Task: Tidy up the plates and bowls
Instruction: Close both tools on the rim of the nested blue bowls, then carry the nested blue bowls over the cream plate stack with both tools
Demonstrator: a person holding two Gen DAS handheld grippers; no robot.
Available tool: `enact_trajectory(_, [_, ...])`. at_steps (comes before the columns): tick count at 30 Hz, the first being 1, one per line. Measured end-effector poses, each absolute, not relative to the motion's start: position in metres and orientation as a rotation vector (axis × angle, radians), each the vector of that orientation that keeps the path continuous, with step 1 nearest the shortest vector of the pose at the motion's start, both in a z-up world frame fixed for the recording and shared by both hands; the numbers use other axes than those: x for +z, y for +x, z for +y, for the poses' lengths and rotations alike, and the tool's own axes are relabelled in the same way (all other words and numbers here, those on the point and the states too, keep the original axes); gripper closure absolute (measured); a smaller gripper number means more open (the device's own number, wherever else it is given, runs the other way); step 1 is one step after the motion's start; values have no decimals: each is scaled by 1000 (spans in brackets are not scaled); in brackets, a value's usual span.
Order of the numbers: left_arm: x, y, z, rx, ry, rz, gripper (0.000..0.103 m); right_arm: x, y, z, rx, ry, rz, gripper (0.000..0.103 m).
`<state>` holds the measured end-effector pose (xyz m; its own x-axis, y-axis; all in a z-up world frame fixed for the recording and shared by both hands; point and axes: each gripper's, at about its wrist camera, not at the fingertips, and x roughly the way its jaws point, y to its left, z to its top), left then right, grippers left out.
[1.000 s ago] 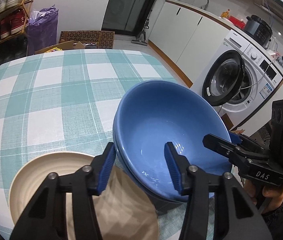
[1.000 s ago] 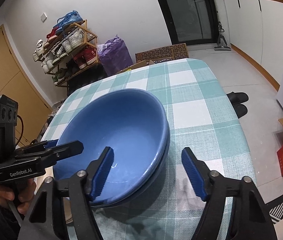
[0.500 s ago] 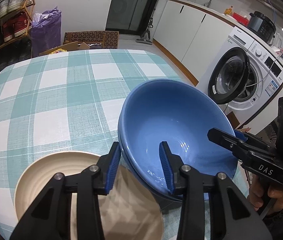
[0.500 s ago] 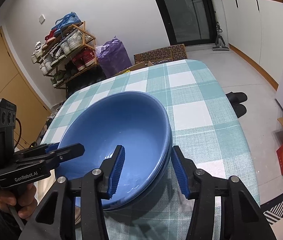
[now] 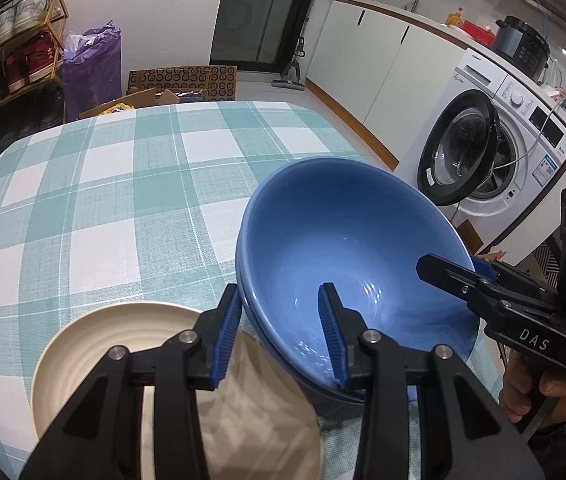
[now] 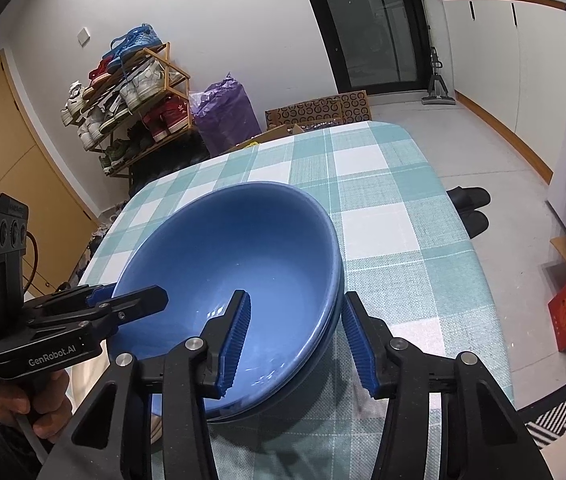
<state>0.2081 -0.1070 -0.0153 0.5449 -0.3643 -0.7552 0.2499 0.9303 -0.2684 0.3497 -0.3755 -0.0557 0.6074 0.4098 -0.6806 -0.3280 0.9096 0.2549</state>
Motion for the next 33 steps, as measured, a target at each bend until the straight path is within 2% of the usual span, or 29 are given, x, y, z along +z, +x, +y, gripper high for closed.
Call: enact_trajectory(33, [28, 163, -100, -361, -132, 828, 65, -8, 296, -379, 425, 83, 704, 54])
